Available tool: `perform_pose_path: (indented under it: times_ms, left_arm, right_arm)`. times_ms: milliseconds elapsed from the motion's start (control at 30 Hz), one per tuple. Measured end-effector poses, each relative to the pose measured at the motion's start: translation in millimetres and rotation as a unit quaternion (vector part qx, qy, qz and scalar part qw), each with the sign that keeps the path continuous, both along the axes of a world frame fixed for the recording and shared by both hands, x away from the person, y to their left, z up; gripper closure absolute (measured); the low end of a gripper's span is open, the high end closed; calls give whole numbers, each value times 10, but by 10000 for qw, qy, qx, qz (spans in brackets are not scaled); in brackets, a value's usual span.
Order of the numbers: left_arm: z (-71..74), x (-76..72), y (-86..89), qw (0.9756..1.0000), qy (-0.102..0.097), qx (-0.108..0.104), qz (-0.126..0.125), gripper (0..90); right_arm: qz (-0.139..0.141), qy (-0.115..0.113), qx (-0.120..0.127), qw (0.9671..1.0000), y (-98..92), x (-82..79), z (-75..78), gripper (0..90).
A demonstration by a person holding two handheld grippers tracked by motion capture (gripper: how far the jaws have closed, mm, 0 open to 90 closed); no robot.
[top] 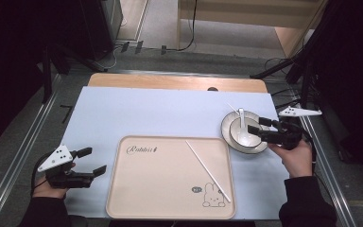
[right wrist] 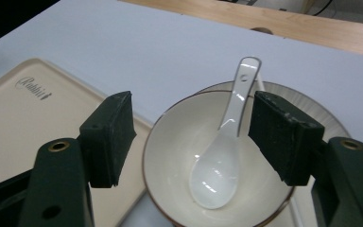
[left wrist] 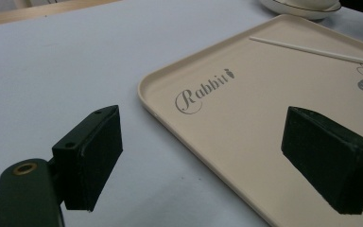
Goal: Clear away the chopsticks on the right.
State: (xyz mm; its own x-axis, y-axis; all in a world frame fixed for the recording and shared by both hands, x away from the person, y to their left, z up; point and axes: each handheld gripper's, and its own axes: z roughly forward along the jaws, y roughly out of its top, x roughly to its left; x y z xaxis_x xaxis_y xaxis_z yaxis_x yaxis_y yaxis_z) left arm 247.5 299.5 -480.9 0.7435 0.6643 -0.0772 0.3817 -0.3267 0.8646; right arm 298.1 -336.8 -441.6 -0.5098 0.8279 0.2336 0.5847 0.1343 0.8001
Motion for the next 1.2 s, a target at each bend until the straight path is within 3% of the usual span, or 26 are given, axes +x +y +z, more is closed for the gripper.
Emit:
perform_pose_path:
  times_ms: [233,500,633,733,967,1033,1100,1200]
  left_arm:
    - [3,-14,12,10000,9,10,20,136]
    - [6,-28,20,10000,7,14,38,136]
    - [8,-29,21,10000,7,16,43,135]
    - [8,-29,18,10000,3,14,37,136]
    - [9,-27,18,10000,-3,16,33,136]
    - [8,-28,18,10000,1,16,43,136]
    - [8,-27,19,10000,1,14,41,136]
    - [7,-25,16,10000,3,19,28,136]
  right_arm:
    - [-235,106,-39,9997,-271,120,-34,319]
    - [-482,155,-59,9987,-554,102,-186,325]
    - [-595,304,-65,9977,-650,96,-300,343]
    - [-624,451,-102,9970,-684,89,-369,386]
    - [-566,480,-253,9969,-663,79,-481,554]
    - [-604,599,-314,9959,-639,85,-509,572]
    - [-589,575,-458,9956,-621,85,-543,599]
    - [-563,741,-447,9947,-607,106,-614,620]
